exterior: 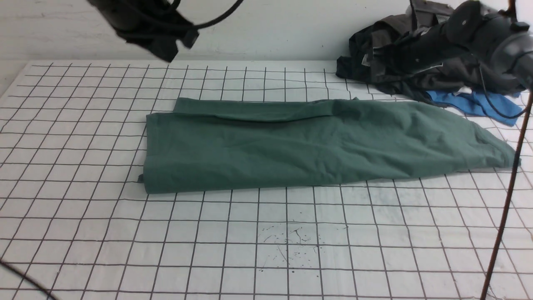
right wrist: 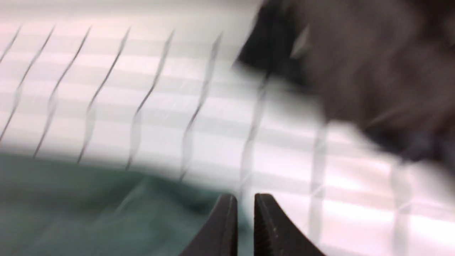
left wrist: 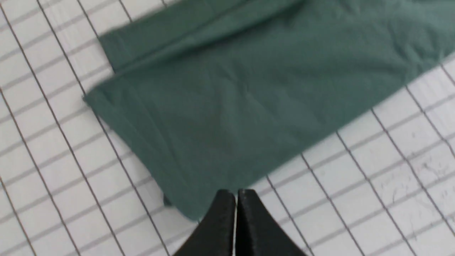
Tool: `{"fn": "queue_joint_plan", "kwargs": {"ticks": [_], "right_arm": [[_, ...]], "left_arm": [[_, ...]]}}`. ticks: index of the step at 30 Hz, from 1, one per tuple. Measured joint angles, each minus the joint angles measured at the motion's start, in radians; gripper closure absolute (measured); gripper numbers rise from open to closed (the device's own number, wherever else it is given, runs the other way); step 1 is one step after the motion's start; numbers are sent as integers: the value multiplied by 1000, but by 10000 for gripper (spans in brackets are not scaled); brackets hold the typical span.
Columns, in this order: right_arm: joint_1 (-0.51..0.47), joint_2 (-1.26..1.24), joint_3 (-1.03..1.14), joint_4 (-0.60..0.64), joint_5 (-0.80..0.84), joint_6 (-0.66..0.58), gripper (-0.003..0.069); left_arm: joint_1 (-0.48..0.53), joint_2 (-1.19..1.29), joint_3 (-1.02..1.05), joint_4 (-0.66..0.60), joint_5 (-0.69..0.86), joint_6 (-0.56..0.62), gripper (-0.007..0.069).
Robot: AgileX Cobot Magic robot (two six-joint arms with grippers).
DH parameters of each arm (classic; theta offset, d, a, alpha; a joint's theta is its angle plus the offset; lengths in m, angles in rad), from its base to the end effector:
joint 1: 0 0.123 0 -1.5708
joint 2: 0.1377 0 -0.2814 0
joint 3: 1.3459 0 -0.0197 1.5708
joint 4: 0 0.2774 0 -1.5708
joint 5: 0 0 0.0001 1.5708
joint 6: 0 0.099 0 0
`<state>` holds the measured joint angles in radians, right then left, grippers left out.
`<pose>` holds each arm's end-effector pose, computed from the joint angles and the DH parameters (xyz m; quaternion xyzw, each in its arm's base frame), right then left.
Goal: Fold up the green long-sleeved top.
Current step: Use the right arm to clamp the right edge of the fabric
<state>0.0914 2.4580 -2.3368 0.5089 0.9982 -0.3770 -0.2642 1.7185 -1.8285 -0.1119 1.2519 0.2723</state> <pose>0.5634 0.0924 0.2049 -0.1434 0.9249 0.2011 0.2891 0.3796 -0.1136 0.3811 0.2526 0.9318 -0.0548 0.2550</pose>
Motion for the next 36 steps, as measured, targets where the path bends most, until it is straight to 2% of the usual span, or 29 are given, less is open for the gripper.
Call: {"fn": "queue_joint_plan", "kwargs": {"ticks": [1, 2, 4, 6, 9, 11, 14, 15, 17, 19, 22, 27, 28, 29, 30, 33, 36], "right_arm": [[6, 3, -2, 16, 32, -46, 615], [31, 16, -6, 71, 120, -160, 642], [79, 53, -8, 134, 180, -314, 662], [123, 95, -8, 165, 166, -411, 670], [172, 156, -8, 176, 59, -477, 672], [190, 175, -9, 194, -124, -482, 672], [194, 191, -9, 214, -364, -390, 672], [194, 191, -9, 217, -380, -380, 672], [169, 188, -9, 231, -534, -247, 664], [140, 174, -10, 231, -560, -192, 651], [94, 144, -10, 214, -488, -165, 624], [-27, 2, -10, 53, -44, -155, 589], [-35, -11, -10, 35, -4, -154, 589], [-66, -66, -9, -45, 136, -141, 586], [-84, -86, -6, -76, 183, -124, 585], [-127, -138, 43, -173, 225, -26, 585], [-168, -175, 169, -325, 232, 45, 573]], "left_arm": [[0, -8, 15, 0, -1, 0, 632], [0, -62, 114, -2, -25, -1, 632], [0, -120, 248, -6, -86, -3, 632], [0, -158, 333, -8, -126, -5, 632], [0, -190, 423, -8, -129, -5, 632], [0, -210, 464, -8, -109, -5, 632], [0, -235, 489, -8, -52, -5, 632], [0, -237, 491, -8, -52, -5, 632], [0, -272, 514, -7, -29, -14, 632], [0, -310, 545, -7, -25, -22, 632], [0, -369, 588, -6, -27, -25, 632], [0, -568, 781, -4, -100, -27, 632], [0, -585, 800, -4, -116, -27, 632], [0, -646, 892, -4, -166, -27, 632], [0, -681, 934, -4, -202, -27, 632], [0, -762, 1078, -4, -307, -27, 632], [0, -824, 1201, -4, -390, -44, 632]]}}
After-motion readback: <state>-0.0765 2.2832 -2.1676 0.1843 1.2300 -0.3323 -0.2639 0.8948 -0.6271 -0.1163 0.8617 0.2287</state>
